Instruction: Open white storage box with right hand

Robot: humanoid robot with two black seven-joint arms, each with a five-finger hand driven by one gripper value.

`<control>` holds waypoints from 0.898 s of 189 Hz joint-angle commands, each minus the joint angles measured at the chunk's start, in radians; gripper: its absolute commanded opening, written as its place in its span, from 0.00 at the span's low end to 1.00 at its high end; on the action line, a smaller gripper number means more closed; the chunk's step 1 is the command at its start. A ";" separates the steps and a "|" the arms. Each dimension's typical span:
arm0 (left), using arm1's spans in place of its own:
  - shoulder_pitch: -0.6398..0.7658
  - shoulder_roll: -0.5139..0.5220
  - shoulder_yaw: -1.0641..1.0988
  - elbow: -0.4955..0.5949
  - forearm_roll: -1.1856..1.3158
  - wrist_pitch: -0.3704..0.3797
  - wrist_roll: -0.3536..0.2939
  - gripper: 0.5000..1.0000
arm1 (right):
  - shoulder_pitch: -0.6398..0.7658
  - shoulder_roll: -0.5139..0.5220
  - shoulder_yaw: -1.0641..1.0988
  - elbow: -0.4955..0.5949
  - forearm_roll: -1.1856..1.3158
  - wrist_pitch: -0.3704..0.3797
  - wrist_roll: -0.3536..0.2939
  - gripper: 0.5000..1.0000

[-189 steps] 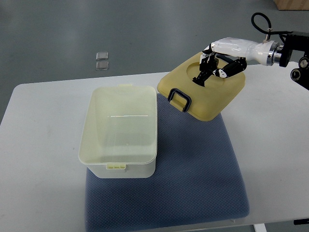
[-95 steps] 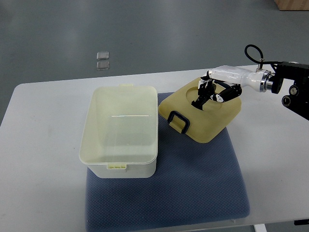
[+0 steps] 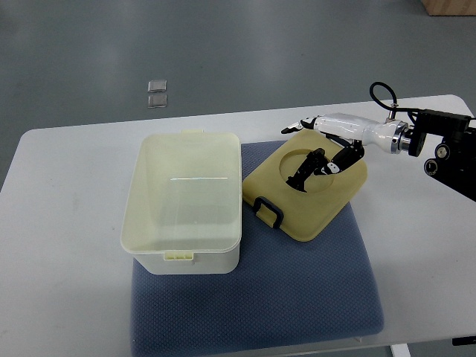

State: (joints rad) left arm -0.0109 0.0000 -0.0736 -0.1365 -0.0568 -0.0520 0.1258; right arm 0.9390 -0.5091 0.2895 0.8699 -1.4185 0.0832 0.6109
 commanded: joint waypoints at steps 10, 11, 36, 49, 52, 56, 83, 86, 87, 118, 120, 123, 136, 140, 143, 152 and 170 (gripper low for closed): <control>0.000 0.000 0.000 0.000 0.000 0.000 0.000 1.00 | 0.007 -0.011 0.005 0.001 0.107 0.004 0.000 0.83; 0.000 0.000 0.000 0.000 0.000 0.000 0.000 1.00 | 0.007 -0.012 0.007 0.001 0.118 0.004 0.000 0.83; 0.000 0.000 0.000 0.000 0.000 0.000 0.000 1.00 | 0.012 -0.015 0.053 0.001 0.309 0.003 0.000 0.83; 0.000 0.000 0.000 0.000 0.000 0.000 0.000 1.00 | 0.004 -0.012 0.121 0.000 0.461 0.013 0.000 0.83; 0.000 0.000 0.000 0.000 0.000 0.000 0.000 1.00 | 0.004 -0.012 0.129 0.000 0.486 0.016 0.000 0.83; 0.000 0.000 0.000 0.000 0.000 0.000 0.000 1.00 | 0.001 -0.008 0.143 -0.002 0.532 0.021 0.000 0.83; 0.000 0.000 0.000 0.000 0.000 0.000 0.000 1.00 | -0.068 0.012 0.171 -0.058 0.899 0.033 0.000 0.83; 0.000 0.000 0.000 0.000 0.000 0.000 0.000 1.00 | -0.074 0.017 0.169 -0.072 0.953 0.039 0.000 0.83; 0.000 0.000 0.000 0.000 0.000 0.000 0.000 1.00 | -0.074 0.017 0.169 -0.072 0.954 0.039 0.000 0.83; 0.000 0.000 0.000 0.000 0.000 0.000 0.000 1.00 | -0.112 0.096 0.169 -0.175 1.172 0.069 0.000 0.83; 0.000 0.000 0.000 0.000 0.000 0.000 0.000 1.00 | -0.114 0.098 0.169 -0.178 1.175 0.069 0.000 0.83; 0.000 0.000 0.000 0.000 0.000 0.000 0.000 1.00 | -0.117 0.101 0.169 -0.181 1.175 0.070 0.000 0.83; 0.000 0.000 0.000 0.000 0.000 0.000 0.000 1.00 | -0.128 0.121 0.171 -0.189 1.195 0.076 -0.011 0.83; 0.000 0.000 0.000 0.000 0.000 0.000 0.000 1.00 | -0.129 0.130 0.171 -0.189 1.205 0.078 -0.026 0.83; 0.000 0.000 0.000 0.000 0.000 0.000 0.000 1.00 | -0.129 0.136 0.171 -0.189 1.219 0.079 -0.043 0.83; 0.000 0.000 0.000 0.000 0.000 0.000 0.000 1.00 | -0.131 0.147 0.169 -0.190 1.247 0.079 -0.080 0.83; 0.000 0.000 0.000 0.000 0.000 0.000 0.000 1.00 | -0.137 0.152 0.171 -0.190 1.297 0.089 -0.128 0.83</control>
State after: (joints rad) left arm -0.0108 0.0000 -0.0736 -0.1365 -0.0568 -0.0521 0.1258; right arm 0.8091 -0.3669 0.4590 0.6806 -0.1759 0.1627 0.5352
